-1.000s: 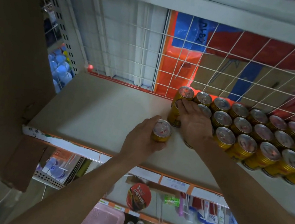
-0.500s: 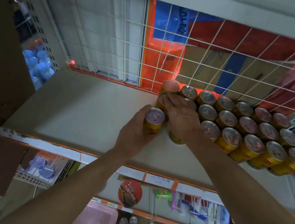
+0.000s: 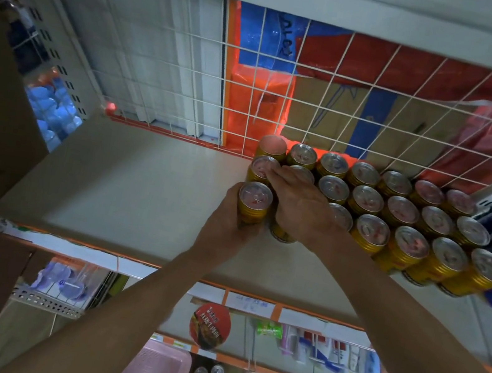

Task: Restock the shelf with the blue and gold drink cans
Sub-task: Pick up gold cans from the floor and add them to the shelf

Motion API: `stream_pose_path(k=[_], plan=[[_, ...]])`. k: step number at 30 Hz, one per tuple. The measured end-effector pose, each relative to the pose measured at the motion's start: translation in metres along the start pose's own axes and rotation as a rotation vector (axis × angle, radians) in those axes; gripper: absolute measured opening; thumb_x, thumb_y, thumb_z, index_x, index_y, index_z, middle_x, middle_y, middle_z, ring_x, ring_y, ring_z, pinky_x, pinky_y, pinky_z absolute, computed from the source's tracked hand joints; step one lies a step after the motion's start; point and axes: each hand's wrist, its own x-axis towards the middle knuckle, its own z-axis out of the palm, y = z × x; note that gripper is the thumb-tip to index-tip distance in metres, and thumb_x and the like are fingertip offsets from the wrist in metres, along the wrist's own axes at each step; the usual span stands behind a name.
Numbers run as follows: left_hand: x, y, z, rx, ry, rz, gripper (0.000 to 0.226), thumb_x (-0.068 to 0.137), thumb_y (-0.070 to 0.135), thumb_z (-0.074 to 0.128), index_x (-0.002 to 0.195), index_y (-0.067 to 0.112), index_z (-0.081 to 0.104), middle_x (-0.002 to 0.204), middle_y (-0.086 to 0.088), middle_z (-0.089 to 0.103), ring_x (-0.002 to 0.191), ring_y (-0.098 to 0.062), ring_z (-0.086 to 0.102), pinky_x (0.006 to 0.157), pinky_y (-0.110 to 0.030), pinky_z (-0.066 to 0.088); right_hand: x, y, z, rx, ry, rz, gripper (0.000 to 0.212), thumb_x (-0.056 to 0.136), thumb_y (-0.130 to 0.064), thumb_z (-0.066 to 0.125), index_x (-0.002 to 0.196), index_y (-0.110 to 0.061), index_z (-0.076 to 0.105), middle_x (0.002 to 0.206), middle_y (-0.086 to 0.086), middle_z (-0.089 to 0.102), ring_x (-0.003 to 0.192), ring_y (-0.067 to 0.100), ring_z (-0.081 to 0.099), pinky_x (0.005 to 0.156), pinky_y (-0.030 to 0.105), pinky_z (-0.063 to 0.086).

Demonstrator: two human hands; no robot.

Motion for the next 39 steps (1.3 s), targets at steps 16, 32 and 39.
stream_pose_path(k=[16, 32, 39], plan=[[0.014, -0.006, 0.006, 0.086, -0.028, 0.025, 0.096, 0.084, 0.029, 0.078, 0.158, 0.023, 0.017, 0.153, -0.001, 0.04, 0.139, -0.015, 0.045, 0.113, -0.044, 0.043, -0.001, 0.001, -0.002, -0.026, -0.043, -0.014, 0.066, 0.091, -0.008, 0.055, 0.154, -0.011, 0.037, 0.16, 0.005, 0.037, 0.147, 0.026, 0.032, 0.116, 0.04, 0.034], [-0.083, 0.009, -0.072, 0.449, -0.232, 0.028, 0.083, 0.098, 0.034, 0.063, 0.161, 0.023, 0.01, 0.166, 0.0, 0.022, 0.147, -0.022, 0.032, 0.113, -0.035, 0.035, -0.086, -0.072, 0.001, -0.144, 0.198, 0.084, 0.06, 0.084, -0.025, 0.077, 0.137, -0.003, 0.058, 0.141, 0.013, 0.059, 0.126, 0.036, 0.058, 0.092, 0.045, 0.055], [-0.151, -0.012, -0.1, 0.373, -0.269, 0.173, 0.08, 0.096, 0.033, 0.066, 0.16, 0.025, 0.018, 0.163, 0.001, 0.03, 0.145, -0.02, 0.036, 0.11, -0.026, 0.034, -0.15, -0.147, 0.03, -0.094, 0.153, 0.238, 0.058, 0.084, -0.022, 0.076, 0.136, 0.0, 0.059, 0.137, 0.019, 0.061, 0.125, 0.039, 0.059, 0.101, 0.051, 0.049]])
